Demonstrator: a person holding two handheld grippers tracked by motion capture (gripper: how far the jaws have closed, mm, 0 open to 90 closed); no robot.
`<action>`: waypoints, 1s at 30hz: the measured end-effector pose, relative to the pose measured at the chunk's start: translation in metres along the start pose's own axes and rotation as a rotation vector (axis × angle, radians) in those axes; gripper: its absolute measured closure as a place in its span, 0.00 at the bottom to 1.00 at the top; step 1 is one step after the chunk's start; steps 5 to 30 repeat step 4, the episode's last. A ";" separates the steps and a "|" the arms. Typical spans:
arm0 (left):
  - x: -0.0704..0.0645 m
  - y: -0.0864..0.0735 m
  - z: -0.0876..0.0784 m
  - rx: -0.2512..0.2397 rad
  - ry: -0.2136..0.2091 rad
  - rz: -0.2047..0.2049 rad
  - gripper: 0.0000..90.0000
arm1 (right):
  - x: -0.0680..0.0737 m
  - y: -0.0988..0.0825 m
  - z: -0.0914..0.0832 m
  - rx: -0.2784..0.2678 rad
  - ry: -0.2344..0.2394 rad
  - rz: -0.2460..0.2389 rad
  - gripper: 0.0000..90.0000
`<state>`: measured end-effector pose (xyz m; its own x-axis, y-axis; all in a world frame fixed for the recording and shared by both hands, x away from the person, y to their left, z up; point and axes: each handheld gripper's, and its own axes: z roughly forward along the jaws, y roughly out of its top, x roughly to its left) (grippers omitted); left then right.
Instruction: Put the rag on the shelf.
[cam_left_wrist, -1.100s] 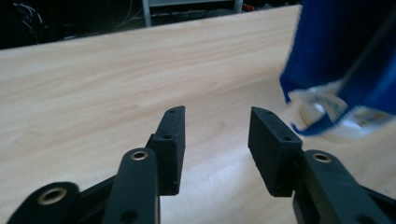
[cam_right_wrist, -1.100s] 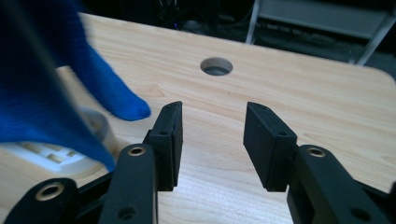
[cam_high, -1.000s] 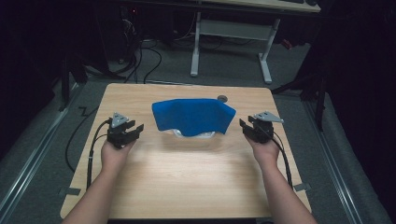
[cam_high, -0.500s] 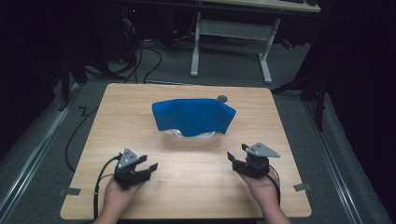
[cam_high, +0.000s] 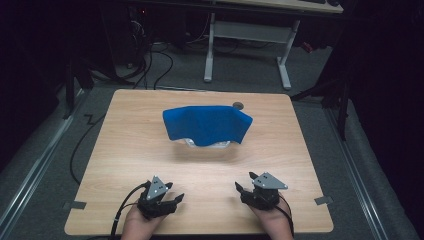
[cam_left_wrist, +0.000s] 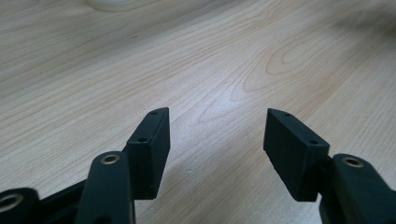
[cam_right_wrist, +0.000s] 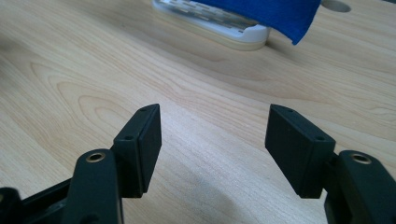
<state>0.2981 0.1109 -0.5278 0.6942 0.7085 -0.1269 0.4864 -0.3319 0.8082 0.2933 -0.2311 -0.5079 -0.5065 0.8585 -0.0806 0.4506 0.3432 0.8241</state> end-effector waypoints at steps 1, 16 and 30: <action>0.006 0.001 -0.004 0.021 0.015 0.056 0.46 | 0.000 -0.002 0.001 0.007 0.002 -0.014 0.41; 0.007 0.000 -0.004 0.021 0.022 0.055 0.46 | -0.002 -0.004 -0.001 0.007 0.000 0.002 0.41; 0.007 0.000 -0.004 0.021 0.022 0.055 0.46 | -0.002 -0.004 -0.001 0.007 0.000 0.002 0.41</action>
